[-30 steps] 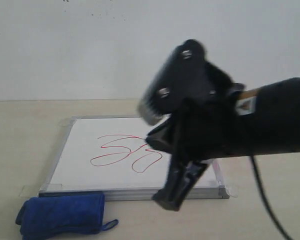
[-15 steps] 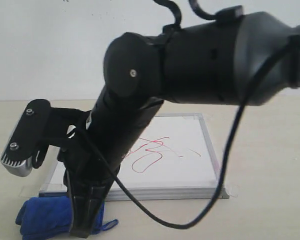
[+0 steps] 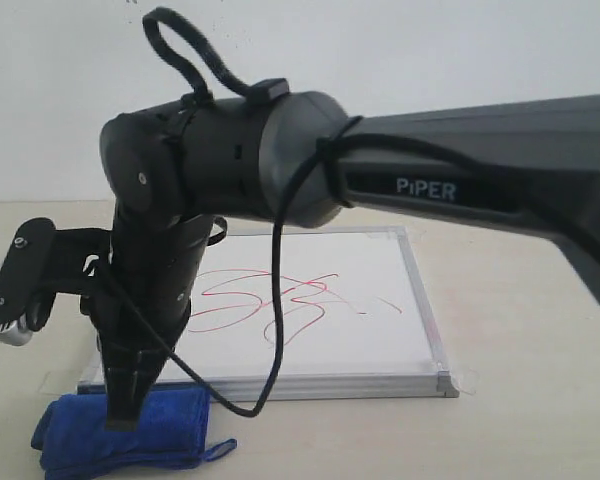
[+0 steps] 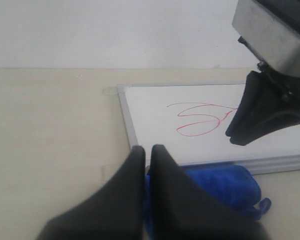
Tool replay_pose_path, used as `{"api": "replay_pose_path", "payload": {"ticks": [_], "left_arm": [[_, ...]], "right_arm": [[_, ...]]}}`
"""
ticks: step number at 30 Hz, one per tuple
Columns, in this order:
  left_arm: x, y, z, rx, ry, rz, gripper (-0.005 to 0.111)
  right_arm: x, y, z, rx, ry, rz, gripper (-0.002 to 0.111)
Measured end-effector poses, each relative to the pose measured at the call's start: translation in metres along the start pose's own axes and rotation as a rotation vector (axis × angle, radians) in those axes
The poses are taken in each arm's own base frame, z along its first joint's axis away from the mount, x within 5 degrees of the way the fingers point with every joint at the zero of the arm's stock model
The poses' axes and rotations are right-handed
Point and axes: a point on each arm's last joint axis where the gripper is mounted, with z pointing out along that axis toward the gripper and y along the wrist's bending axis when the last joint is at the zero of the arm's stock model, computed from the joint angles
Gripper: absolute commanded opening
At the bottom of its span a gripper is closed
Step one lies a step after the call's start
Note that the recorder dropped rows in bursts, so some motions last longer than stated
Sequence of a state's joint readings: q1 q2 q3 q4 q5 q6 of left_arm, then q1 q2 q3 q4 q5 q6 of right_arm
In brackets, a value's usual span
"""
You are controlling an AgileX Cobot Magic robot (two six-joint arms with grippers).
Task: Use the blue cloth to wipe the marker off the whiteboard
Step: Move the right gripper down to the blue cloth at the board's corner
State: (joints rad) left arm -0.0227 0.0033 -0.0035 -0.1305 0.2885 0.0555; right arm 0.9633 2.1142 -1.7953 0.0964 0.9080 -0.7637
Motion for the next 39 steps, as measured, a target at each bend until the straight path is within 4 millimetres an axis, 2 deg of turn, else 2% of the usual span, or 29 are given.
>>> {"api": "replay_pose_path", "payload": {"ticks": [1,4,6,16,21,28,29,32,39], "left_arm": [[0.000,0.000,0.000,0.000,0.000,0.000,0.004],[0.000,0.000,0.000,0.000,0.000,0.000,0.004],[0.000,0.000,0.000,0.000,0.000,0.000,0.004],[0.000,0.000,0.000,0.000,0.000,0.000,0.004],[0.000,0.000,0.000,0.000,0.000,0.000,0.004],[0.000,0.000,0.000,0.000,0.000,0.000,0.004],[0.000,0.000,0.000,0.000,0.000,0.000,0.004],[0.000,0.000,0.000,0.000,0.000,0.000,0.004],[0.000,0.000,0.000,0.000,0.000,0.000,0.004]], "right_arm": [[-0.002,0.002,0.003,0.000,0.003,-0.001,0.019],[-0.006,0.007,0.009,-0.006,0.006,-0.009,0.044],[-0.008,0.011,0.012,-0.014,0.009,-0.019,0.056],[-0.013,0.027,0.046,-0.030,0.037,-0.055,0.056],[-0.011,0.028,0.058,-0.013,0.048,-0.060,0.056],[-0.012,0.026,0.062,0.029,0.054,-0.026,0.056],[-0.013,0.025,0.062,0.040,0.043,-0.026,0.057],[-0.014,0.024,0.062,0.054,0.029,-0.005,0.073],[-0.012,0.024,0.062,0.046,0.049,0.008,0.073]]}}
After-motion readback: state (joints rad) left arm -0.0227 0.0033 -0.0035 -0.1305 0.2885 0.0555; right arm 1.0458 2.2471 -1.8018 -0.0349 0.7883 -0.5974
